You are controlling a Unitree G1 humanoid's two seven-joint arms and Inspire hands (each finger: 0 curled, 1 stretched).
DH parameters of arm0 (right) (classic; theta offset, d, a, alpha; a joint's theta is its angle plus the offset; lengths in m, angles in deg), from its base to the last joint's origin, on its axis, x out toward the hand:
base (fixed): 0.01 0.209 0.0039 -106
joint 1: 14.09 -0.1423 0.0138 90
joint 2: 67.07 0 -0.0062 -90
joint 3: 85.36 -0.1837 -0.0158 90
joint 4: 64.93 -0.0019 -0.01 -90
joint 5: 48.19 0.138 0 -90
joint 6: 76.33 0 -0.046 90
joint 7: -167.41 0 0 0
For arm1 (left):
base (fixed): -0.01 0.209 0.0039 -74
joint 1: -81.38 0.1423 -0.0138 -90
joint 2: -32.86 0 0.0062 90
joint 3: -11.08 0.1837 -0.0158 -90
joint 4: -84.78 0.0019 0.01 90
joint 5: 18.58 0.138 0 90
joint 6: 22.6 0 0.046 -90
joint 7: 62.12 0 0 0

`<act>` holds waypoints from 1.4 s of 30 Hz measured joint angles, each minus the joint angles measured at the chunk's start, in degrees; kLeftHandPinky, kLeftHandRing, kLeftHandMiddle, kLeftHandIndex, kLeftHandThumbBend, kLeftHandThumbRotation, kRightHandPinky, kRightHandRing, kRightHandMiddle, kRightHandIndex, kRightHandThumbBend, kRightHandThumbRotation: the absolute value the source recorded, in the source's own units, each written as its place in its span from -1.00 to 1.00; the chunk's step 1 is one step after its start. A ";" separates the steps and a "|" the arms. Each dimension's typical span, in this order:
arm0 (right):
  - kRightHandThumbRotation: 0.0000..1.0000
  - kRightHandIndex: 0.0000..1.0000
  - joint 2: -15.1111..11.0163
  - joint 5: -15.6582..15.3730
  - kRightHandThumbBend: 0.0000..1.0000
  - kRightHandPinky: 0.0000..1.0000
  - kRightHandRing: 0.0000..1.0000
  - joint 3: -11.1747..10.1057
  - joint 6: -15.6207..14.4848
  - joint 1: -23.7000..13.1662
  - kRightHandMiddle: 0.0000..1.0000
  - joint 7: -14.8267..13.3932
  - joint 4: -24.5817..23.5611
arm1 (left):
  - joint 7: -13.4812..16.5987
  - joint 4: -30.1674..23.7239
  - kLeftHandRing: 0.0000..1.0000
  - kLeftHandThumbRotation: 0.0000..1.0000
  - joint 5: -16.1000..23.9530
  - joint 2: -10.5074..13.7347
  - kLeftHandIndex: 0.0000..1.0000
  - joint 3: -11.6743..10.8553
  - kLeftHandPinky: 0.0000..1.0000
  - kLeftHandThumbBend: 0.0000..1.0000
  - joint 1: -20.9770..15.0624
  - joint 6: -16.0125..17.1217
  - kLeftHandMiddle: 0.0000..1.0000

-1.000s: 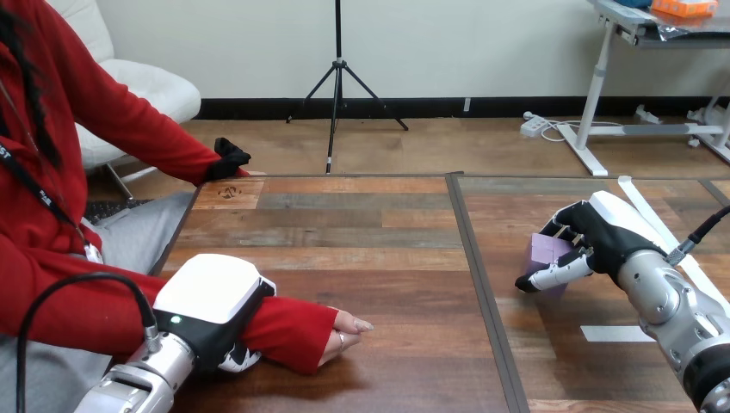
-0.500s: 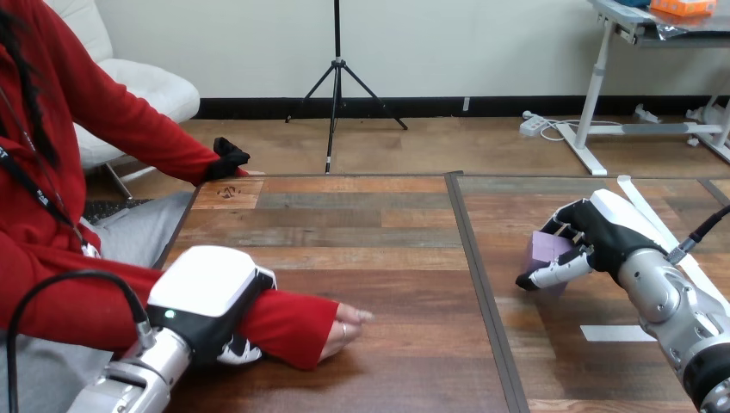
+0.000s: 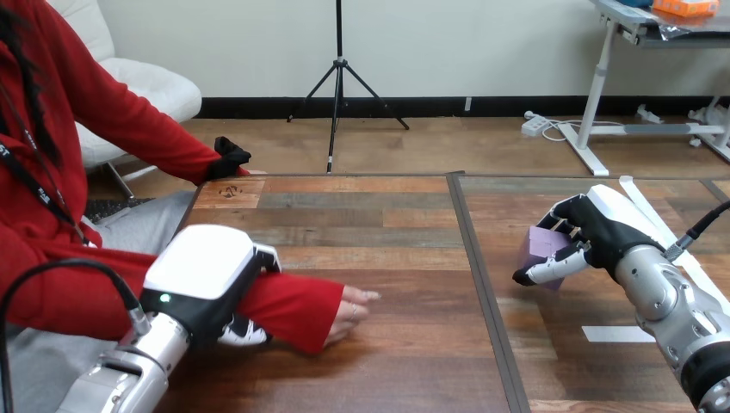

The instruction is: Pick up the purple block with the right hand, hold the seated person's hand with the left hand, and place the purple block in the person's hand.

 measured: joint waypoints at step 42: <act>-1.00 0.00 1.23 0.74 0.32 -0.14 -0.08 -0.14 -0.19 0.00 -0.01 0.00 -4.61 | -4.14 -10.69 -0.07 -0.72 -3.37 -1.33 0.12 -5.12 -0.24 0.34 -1.03 -0.99 0.07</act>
